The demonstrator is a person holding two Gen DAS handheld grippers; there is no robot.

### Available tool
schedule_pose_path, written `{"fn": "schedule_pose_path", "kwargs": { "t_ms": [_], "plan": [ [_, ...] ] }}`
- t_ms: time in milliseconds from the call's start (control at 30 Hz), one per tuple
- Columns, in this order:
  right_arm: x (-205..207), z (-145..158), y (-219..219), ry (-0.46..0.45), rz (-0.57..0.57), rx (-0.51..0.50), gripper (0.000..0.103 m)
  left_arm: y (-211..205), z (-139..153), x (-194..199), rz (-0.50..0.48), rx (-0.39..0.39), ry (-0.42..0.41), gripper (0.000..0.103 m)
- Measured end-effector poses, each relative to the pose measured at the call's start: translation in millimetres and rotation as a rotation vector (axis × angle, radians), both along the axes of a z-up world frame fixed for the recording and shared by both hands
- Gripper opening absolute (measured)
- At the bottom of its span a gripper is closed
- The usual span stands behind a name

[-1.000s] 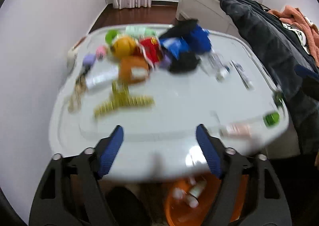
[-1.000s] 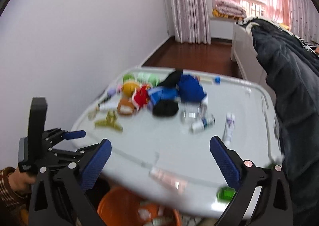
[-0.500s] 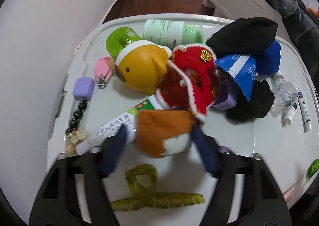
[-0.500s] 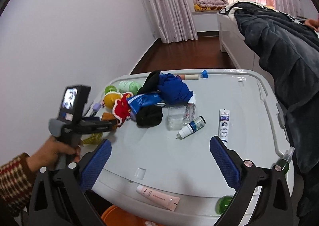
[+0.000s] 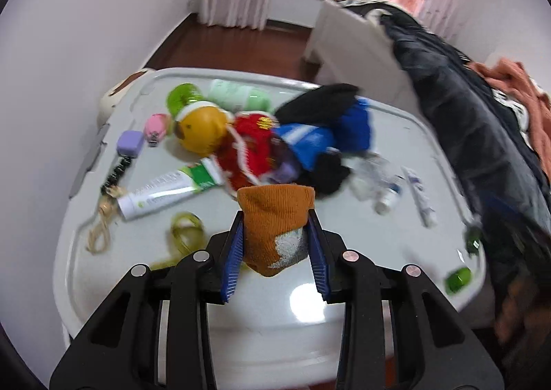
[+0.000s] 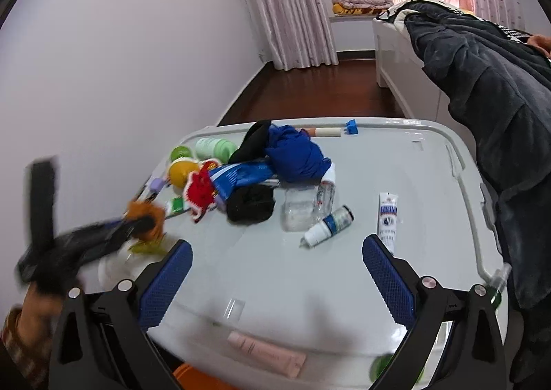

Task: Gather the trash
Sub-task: 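Grasp the orange plush toy with the left tool while the right tool grasps the blue cloth, then carry the plush toy and blue cloth over the orange bin and open both tools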

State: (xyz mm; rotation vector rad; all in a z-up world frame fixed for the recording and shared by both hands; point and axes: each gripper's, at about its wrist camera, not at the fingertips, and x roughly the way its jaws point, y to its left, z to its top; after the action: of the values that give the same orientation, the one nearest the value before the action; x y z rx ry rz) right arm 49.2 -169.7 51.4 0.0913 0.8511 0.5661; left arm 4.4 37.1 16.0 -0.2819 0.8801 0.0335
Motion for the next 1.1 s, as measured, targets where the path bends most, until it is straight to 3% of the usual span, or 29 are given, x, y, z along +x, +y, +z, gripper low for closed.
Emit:
{"fn": "schedule_pose_path", "kwargs": {
  "t_ms": [167,433,567,700,800,833,867,900,1100],
  "plan": [
    [43,0,34,-0.003,0.013,-0.050,0.097,-24,6,-3,-0.106,0.042,-0.050,0.034],
    [123,0,128,-0.152,0.104,-0.245,0.097,-10,14,-8,-0.103,0.002,-0.069,0.034],
    [144,-11,126,-0.147,0.107,-0.306,0.097,-3,16,-13,-0.102,0.007,-0.073,0.034],
    [156,-34,123,-0.080,0.179,-0.391,0.095,2,16,-13,-0.100,-0.019,-0.067,0.034],
    [168,-49,130,-0.045,0.202,-0.435,0.091,0,15,-11,-0.104,-0.021,-0.063,0.034],
    [176,-57,134,-0.019,0.209,-0.447,0.085,-2,14,-10,-0.107,-0.019,-0.059,0.035],
    [181,-63,138,0.005,0.217,-0.458,0.069,-2,13,-10,-0.108,-0.019,-0.057,0.035],
    [184,-68,141,0.023,0.224,-0.463,0.066,-3,12,-9,-0.109,-0.019,-0.053,0.035],
    [168,-47,120,0.012,0.140,-0.413,0.063,-1,12,-9,-0.100,-0.022,-0.045,0.035]
  ]
}}
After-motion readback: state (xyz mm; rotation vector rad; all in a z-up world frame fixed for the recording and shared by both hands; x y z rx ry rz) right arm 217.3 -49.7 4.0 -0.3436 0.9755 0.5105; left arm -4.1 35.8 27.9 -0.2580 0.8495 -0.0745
